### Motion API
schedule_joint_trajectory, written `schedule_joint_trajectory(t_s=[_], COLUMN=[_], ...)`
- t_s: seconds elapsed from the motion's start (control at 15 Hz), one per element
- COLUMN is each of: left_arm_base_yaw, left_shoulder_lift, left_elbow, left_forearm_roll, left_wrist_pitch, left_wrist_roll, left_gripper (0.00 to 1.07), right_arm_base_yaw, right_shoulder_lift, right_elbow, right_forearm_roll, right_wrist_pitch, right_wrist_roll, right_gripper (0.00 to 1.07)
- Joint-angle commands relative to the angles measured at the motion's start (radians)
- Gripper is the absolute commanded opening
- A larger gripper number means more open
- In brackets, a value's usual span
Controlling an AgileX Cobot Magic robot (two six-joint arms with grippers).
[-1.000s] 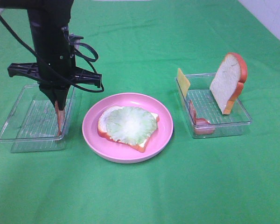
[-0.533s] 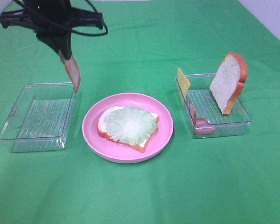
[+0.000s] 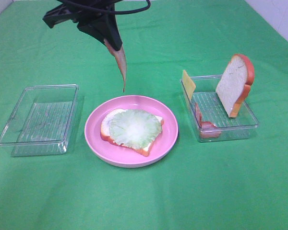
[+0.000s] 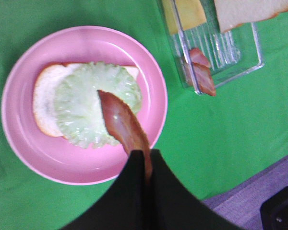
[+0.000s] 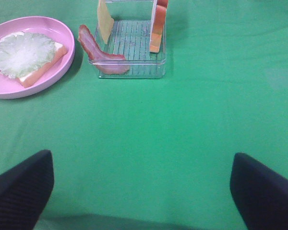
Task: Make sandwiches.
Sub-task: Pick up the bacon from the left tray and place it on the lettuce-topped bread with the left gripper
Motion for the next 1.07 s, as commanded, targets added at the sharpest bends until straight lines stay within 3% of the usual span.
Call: schedule_joint_trajectory(t_s=[0.07, 0.2, 0.4, 0.93, 1.07], left_arm_base_yaw=[-0.005, -0.008, -0.054, -0.059, -0.059], left_shoulder_lift=[0.044, 0.093, 0.163, 0.295, 0.296], left_elbow=[-0.004, -0.004, -0.004, -0.004, -0.004], left_forearm_roll=[-0.128, -0.223, -0.229, -0.075, 0.045], left_wrist_pitch=[0.058, 0.073, 0.077, 0.086, 0.082], left_wrist_roll=[0.080, 0.118, 0.172, 0.181, 0.161], left_gripper=[0.00, 0.00, 0.00, 0.00, 0.00], right_arm_base_yaw=[-0.004, -0.004, -0.004, -0.004, -0.004], right_shoulder_lift=[-0.032, -0.032, -0.031, -0.031, -0.031], right_elbow=[0.005, 0.005, 0.005, 0.005, 0.005], right_forearm_roll=[-0.004, -0.004, -0.003, -0.003, -0.003], right_wrist_pitch=[-0.010, -0.010, -0.010, -0.010, -0.010], right_wrist_roll=[0.000, 0.000, 0.000, 0.000, 0.000], right_gripper=[0.95, 0.95, 0.95, 0.95, 0.95])
